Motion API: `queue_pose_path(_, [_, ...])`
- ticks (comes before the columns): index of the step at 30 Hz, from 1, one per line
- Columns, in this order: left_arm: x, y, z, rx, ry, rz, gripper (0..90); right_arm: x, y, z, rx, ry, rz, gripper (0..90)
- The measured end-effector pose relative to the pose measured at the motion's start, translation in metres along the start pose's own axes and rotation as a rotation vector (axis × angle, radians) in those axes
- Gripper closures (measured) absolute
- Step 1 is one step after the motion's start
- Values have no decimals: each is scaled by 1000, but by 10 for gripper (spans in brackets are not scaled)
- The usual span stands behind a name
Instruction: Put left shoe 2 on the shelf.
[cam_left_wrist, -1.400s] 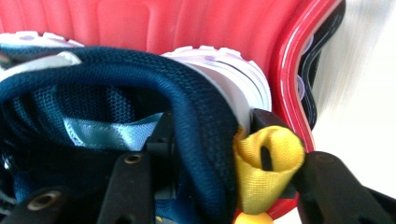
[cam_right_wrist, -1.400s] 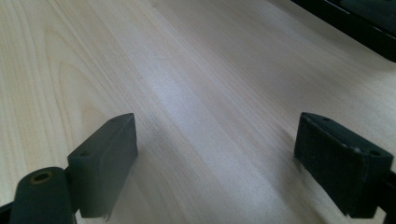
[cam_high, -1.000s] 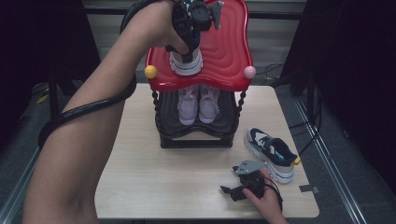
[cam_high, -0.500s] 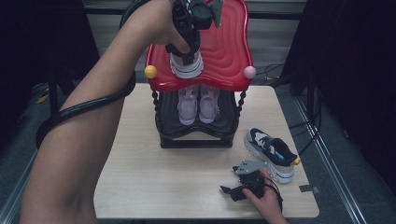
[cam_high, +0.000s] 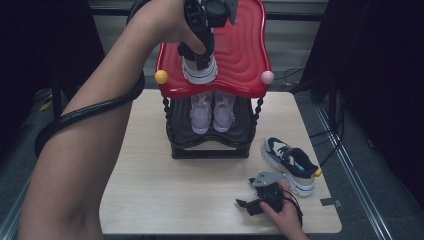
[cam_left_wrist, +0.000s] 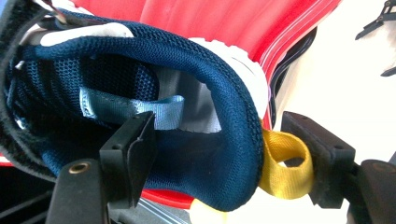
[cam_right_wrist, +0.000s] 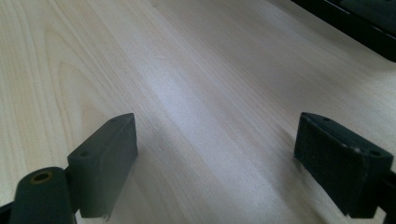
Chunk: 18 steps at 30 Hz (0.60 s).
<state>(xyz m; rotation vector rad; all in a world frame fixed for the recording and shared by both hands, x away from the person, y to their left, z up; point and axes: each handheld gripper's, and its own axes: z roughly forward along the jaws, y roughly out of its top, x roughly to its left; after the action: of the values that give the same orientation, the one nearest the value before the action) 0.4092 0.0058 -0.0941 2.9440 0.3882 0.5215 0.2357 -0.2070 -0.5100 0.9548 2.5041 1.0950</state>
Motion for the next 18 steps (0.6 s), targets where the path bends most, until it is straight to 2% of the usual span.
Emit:
queue_pose_path(7, [-1,0,-5,12,-20,-4,241,0,0,0,0,0,0,128])
queue_pose_path(12, [-2,-3,-8,14,-39,-27,229,0,0,0,0,-1,0,128])
queue_pose_path(13, [-2,-3,-9,19,-39,-19,229,0,0,0,0,-1,0,128])
queue_pose_path(14, [-3,-4,-9,15,-45,-31,230,0,0,0,0,-1,0,128])
queue_pose_path(18, [-4,-7,-11,17,-56,-35,227,0,0,0,0,-1,0,128])
